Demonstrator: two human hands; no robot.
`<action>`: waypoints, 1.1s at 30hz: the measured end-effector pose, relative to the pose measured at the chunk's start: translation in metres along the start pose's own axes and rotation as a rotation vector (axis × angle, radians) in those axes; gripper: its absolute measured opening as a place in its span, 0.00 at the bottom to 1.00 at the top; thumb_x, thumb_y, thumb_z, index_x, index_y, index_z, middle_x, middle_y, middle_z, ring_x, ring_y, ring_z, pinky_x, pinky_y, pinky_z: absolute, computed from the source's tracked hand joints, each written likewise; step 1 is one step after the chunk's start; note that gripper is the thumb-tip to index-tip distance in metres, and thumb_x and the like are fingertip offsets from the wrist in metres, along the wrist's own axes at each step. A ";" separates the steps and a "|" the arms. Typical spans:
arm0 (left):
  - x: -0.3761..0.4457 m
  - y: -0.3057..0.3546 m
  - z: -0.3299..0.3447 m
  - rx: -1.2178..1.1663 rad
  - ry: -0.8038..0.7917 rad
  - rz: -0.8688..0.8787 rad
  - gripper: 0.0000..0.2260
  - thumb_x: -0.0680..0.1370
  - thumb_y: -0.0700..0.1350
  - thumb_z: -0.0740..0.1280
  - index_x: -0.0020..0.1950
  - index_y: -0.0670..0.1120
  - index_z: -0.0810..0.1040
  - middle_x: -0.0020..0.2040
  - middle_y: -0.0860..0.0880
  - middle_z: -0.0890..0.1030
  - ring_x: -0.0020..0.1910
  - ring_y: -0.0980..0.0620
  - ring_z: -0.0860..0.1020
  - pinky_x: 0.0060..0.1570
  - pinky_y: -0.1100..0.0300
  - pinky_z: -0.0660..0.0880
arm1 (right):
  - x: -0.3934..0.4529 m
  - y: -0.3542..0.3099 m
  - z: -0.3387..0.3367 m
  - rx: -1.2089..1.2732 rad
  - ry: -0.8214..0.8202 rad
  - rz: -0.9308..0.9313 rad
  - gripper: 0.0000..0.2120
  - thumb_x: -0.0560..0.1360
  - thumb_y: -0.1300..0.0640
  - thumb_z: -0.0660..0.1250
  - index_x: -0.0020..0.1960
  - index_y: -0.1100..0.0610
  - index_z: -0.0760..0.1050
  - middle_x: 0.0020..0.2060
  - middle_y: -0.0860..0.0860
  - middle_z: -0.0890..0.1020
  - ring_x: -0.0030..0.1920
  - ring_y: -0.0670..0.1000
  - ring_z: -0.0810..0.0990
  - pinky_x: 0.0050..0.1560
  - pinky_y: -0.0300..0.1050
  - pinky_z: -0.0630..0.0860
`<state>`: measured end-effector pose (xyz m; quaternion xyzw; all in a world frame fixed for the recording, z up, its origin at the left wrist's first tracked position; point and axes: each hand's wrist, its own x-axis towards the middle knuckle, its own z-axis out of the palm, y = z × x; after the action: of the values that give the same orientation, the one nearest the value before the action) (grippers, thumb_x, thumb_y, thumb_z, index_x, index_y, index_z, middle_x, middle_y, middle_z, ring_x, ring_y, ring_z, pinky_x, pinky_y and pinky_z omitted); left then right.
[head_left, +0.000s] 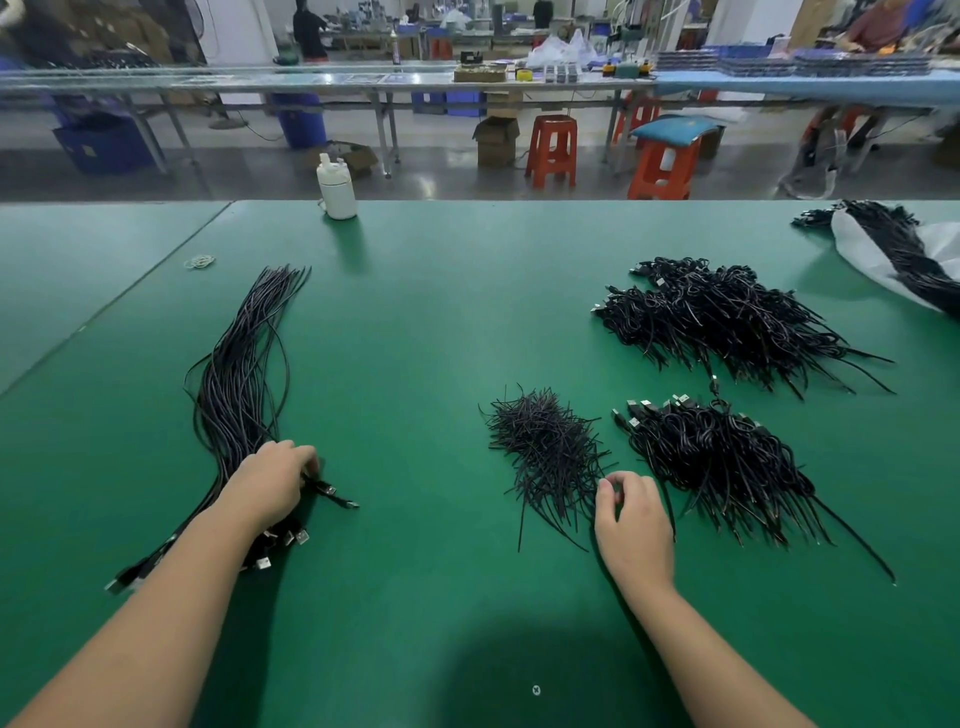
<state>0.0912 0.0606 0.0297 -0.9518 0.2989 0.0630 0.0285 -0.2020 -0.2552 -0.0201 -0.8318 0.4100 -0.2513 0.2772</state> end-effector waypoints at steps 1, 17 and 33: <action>0.001 0.000 -0.001 0.011 -0.002 0.009 0.16 0.78 0.35 0.60 0.53 0.56 0.75 0.52 0.52 0.75 0.58 0.49 0.71 0.57 0.53 0.72 | 0.000 0.000 0.000 0.000 -0.001 0.001 0.08 0.82 0.49 0.58 0.51 0.50 0.73 0.44 0.44 0.72 0.37 0.42 0.73 0.34 0.38 0.68; 0.003 -0.009 -0.022 0.118 -0.177 -0.026 0.17 0.72 0.34 0.57 0.40 0.55 0.76 0.46 0.52 0.77 0.50 0.50 0.72 0.49 0.55 0.70 | 0.000 0.000 -0.001 -0.004 -0.006 0.002 0.06 0.81 0.49 0.59 0.50 0.50 0.72 0.43 0.43 0.71 0.35 0.43 0.73 0.32 0.39 0.68; 0.016 0.033 0.000 0.122 0.138 0.128 0.06 0.81 0.49 0.62 0.57 0.52 0.74 0.53 0.51 0.75 0.53 0.49 0.71 0.51 0.55 0.69 | -0.002 -0.003 -0.003 0.008 0.000 -0.003 0.04 0.81 0.50 0.61 0.48 0.49 0.72 0.41 0.43 0.71 0.34 0.45 0.73 0.31 0.39 0.69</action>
<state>0.0859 0.0247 0.0266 -0.9294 0.3635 -0.0195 0.0618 -0.2029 -0.2527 -0.0164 -0.8312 0.4078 -0.2536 0.2800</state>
